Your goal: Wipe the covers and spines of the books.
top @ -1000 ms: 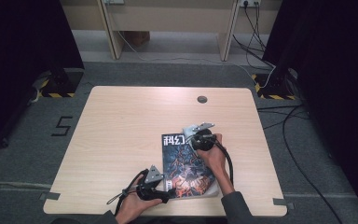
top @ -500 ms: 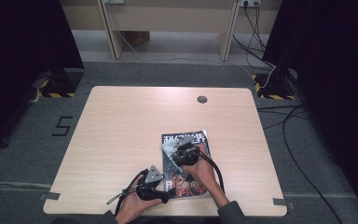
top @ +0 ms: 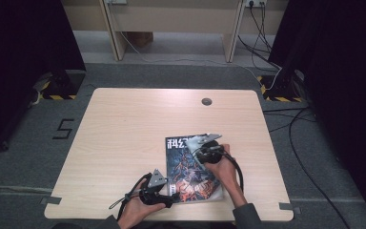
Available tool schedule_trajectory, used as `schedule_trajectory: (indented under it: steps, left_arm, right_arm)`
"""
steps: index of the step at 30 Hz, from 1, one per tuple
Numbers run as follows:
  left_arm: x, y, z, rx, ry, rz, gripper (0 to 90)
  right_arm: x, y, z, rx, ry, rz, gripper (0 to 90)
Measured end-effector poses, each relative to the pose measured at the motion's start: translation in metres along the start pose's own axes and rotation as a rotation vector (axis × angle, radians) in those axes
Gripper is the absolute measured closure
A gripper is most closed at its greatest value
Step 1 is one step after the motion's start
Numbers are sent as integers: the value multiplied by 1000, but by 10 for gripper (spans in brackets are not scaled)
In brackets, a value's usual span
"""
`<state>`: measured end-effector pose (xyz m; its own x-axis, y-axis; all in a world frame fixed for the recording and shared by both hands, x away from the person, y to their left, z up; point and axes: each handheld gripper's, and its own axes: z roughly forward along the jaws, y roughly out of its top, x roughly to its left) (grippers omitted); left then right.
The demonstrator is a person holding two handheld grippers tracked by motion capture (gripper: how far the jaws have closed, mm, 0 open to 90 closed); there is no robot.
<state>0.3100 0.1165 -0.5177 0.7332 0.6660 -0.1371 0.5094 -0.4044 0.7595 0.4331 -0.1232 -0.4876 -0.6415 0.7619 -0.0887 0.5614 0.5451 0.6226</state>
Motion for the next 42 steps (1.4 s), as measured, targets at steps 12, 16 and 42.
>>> schedule_trajectory:
  steps: [12, 16, 42]
  left_arm:
    - [0, 0, 0, 1, -2, 1, 275]
    - [0, 0, 0, 2, -2, 1, 274]
    - [1, 0, 0, 2, -5, 6, 273]
  right_arm:
    - [-5, -9, -8, 13, -47, -3, 627]
    - [12, -4, -5, 5, 13, -19, 627]
    - [-15, -15, -8, -21, -71, 68, 617]
